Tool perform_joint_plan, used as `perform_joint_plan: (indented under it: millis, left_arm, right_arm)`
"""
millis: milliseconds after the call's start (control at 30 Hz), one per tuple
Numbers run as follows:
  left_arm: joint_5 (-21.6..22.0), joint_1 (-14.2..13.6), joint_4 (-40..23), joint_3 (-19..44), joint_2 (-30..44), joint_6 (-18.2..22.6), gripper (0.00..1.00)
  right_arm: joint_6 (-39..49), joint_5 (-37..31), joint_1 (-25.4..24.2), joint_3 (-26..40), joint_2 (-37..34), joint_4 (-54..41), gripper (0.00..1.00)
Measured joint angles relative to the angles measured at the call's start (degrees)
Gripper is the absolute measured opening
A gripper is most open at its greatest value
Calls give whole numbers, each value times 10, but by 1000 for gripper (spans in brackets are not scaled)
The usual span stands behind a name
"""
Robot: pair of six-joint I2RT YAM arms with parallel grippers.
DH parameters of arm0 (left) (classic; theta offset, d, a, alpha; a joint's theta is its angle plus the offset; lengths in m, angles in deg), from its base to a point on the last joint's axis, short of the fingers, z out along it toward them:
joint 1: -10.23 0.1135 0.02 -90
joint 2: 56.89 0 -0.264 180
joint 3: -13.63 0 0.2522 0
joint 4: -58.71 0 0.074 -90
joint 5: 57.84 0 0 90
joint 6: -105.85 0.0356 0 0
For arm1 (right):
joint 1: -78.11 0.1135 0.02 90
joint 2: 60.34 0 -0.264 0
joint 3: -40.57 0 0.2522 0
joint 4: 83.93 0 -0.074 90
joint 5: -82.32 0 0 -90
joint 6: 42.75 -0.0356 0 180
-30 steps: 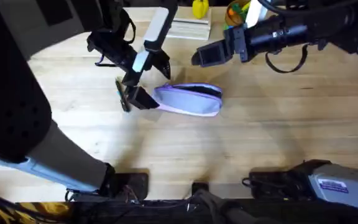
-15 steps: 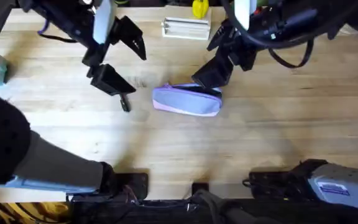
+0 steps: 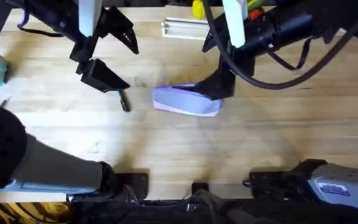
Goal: Unzip the bag, pick up the pens from the table one at a time and place them inside, then zip the bag closed.
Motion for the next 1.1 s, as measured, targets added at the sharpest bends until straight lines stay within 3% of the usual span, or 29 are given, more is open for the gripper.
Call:
perform_joint_plan:
  millis: [100, 133, 300, 333, 367, 733, 1100]
  left_arm:
    - [0, 0, -1, 0, 0, 0, 993]
    - [0, 0, -1, 0, 0, 0, 993]
    - [0, 0, -1, 0, 0, 0, 993]
    - [0, 0, -1, 0, 0, 0, 993]
    - [0, 0, 0, 0, 0, 0, 992]
    - [0, 0, 1, 0, 0, 0, 993]
    - [0, 0, 1, 0, 0, 0, 994]
  right_arm:
    - [4, 0, 0, 0, 0, -1, 988]
    - [7, 2, 0, 0, 0, -3, 893]
    - [7, 27, 0, 0, 0, -37, 186]
    - [6, 32, 0, 0, -2, -49, 73]
    - [6, 35, 0, 0, -5, -61, 43]
    - [6, 45, 0, 0, -118, -81, 33]
    - [0, 23, 0, 0, -138, -55, 33]
